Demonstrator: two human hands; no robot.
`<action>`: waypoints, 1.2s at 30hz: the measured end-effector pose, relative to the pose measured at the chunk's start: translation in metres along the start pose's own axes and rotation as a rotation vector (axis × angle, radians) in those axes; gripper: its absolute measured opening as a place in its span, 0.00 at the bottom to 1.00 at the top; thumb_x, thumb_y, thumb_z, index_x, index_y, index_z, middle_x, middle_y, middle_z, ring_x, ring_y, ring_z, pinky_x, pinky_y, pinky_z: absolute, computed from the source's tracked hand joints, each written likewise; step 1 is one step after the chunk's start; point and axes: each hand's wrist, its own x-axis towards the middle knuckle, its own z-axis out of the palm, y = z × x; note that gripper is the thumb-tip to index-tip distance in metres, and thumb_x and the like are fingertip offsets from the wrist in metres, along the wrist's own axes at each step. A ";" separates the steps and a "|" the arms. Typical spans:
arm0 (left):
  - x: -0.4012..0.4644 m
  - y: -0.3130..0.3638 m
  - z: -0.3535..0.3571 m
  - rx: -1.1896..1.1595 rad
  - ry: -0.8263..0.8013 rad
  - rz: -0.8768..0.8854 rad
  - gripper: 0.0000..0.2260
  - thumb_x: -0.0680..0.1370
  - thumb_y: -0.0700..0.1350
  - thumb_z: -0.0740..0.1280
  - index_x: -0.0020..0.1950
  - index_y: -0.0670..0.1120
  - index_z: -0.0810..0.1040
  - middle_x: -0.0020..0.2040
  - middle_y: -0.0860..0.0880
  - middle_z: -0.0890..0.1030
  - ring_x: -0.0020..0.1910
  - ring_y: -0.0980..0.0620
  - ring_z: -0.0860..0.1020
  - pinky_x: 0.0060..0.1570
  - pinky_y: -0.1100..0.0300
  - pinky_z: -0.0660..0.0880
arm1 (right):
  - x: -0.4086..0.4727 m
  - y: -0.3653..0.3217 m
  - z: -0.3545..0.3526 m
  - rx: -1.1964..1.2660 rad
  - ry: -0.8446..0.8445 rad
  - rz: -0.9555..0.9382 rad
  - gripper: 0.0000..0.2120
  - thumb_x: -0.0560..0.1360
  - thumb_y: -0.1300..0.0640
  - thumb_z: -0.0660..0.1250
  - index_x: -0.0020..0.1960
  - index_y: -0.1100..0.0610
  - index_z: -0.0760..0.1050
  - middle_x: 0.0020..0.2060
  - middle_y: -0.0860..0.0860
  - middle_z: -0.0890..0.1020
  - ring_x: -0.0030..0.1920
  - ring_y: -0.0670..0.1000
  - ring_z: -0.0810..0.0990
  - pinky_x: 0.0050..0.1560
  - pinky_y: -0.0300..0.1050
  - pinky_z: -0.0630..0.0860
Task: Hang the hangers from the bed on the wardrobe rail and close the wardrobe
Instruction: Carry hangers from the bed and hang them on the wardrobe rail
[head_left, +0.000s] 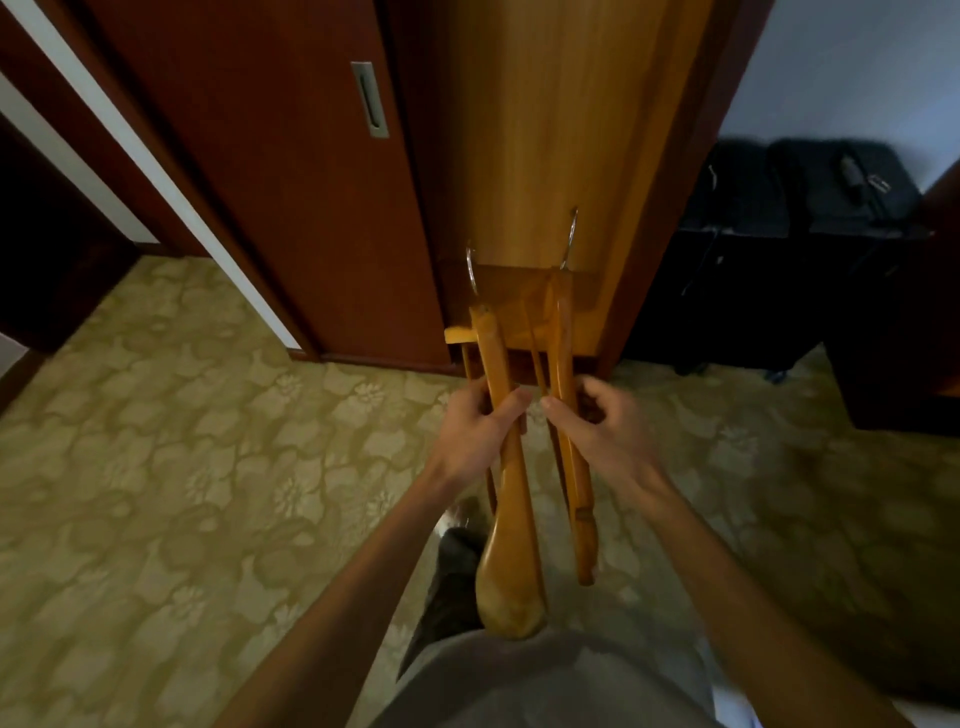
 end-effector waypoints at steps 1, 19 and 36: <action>0.022 0.002 -0.008 -0.001 0.003 0.001 0.13 0.82 0.47 0.66 0.40 0.44 0.78 0.29 0.56 0.77 0.27 0.62 0.74 0.30 0.69 0.70 | 0.024 -0.003 0.005 -0.005 0.006 -0.011 0.09 0.76 0.44 0.71 0.50 0.49 0.82 0.43 0.51 0.84 0.44 0.50 0.83 0.48 0.50 0.82; 0.398 0.114 -0.118 -0.177 -0.115 0.094 0.18 0.78 0.52 0.70 0.45 0.35 0.81 0.41 0.34 0.81 0.42 0.28 0.79 0.48 0.34 0.77 | 0.378 -0.113 0.009 0.134 0.127 -0.077 0.07 0.78 0.50 0.70 0.52 0.51 0.83 0.47 0.51 0.86 0.49 0.50 0.85 0.55 0.52 0.82; 0.651 0.341 -0.124 -0.091 -0.111 0.357 0.17 0.81 0.50 0.66 0.53 0.36 0.83 0.45 0.42 0.86 0.43 0.45 0.85 0.51 0.54 0.81 | 0.639 -0.286 -0.124 -0.016 0.231 -0.454 0.07 0.78 0.50 0.69 0.53 0.50 0.83 0.44 0.46 0.86 0.47 0.44 0.85 0.55 0.51 0.82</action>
